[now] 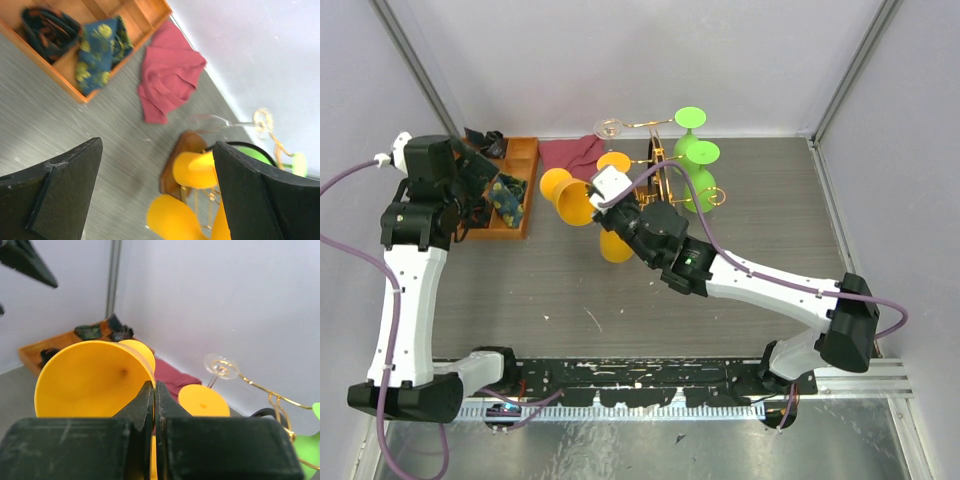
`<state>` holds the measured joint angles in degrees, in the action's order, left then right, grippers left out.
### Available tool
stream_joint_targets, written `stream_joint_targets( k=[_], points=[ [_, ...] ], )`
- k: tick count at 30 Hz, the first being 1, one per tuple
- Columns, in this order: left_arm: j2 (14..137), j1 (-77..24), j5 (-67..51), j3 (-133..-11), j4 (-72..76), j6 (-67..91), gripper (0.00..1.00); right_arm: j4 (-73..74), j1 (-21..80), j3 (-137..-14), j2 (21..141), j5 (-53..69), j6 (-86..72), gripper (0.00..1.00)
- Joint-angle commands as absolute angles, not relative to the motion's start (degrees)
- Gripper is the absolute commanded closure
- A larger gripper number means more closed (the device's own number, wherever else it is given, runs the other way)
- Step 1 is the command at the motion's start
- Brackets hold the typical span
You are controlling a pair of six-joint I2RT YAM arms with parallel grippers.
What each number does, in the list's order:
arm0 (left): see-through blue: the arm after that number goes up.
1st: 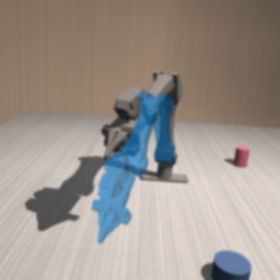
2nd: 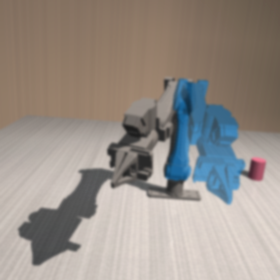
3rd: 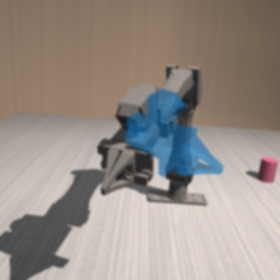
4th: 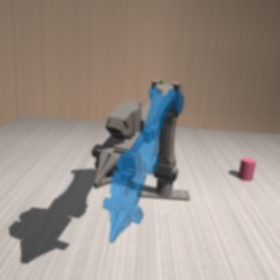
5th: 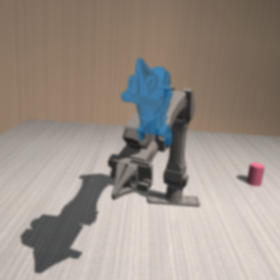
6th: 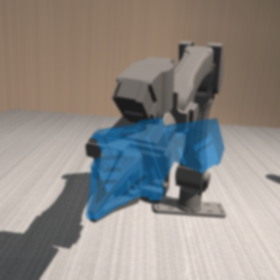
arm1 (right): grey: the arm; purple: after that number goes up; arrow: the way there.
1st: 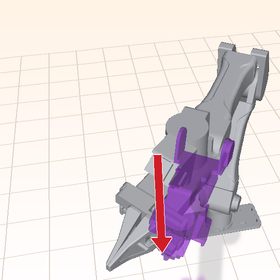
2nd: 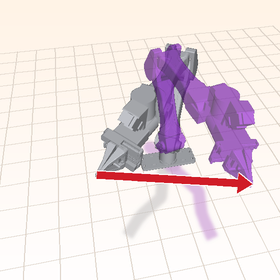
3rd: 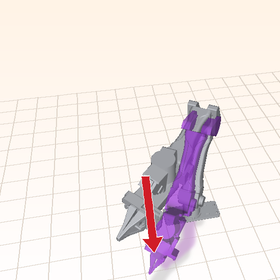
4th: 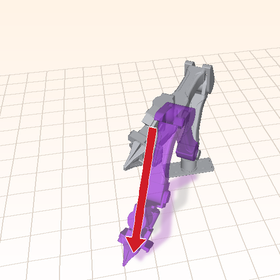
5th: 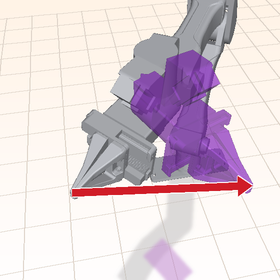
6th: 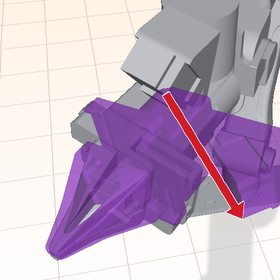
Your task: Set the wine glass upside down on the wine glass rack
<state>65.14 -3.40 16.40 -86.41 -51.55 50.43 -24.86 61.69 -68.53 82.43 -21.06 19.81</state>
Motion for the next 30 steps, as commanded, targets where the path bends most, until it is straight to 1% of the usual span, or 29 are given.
stream_joint_targets(
  k=[1,4,8,11,17,22,26,30],
  points=[
    [62.6,-3.2,5.9,-82.7,-49.7,63.3,0.02,-49.4,61.0,-65.9,82.8,-22.3,23.0,0.99],
    [61.2,-3.2,-1.1,-78.5,-43.5,71.2,0.02,-55.1,60.9,-65.1,84.7,-21.8,24.7,0.99],
    [60.7,-3.2,-6.5,-73.6,-37.7,78.1,0.00,-56.5,60.9,-65.5,86.4,-18.8,23.8,0.99],
    [60.0,-3.2,-7.2,-71.3,-34.5,81.0,0.02,-56.0,60.8,-66.0,87.1,-17.1,22.7,0.99],
    [58.6,-3.2,-4.7,-70.2,-32.4,82.9,0.04,-54.4,60.8,-66.8,88.1,-16.1,22.3,0.99],
    [58.4,-3.3,-4.9,-68.6,-28.4,84.7,0.12,-53.9,60.8,-67.2,88.7,-15.3,22.0,0.99],
    [58.4,-3.3,-4.6,-67.4,-26.5,84.2,0.25,-53.9,60.8,-67.3,88.8,-14.2,21.0,0.99],
    [58.5,-3.3,-4.2,-67.6,-26.0,83.3,0.34,-54.8,60.9,-67.5,89.5,-13.6,19.4,0.99]
  ],
)
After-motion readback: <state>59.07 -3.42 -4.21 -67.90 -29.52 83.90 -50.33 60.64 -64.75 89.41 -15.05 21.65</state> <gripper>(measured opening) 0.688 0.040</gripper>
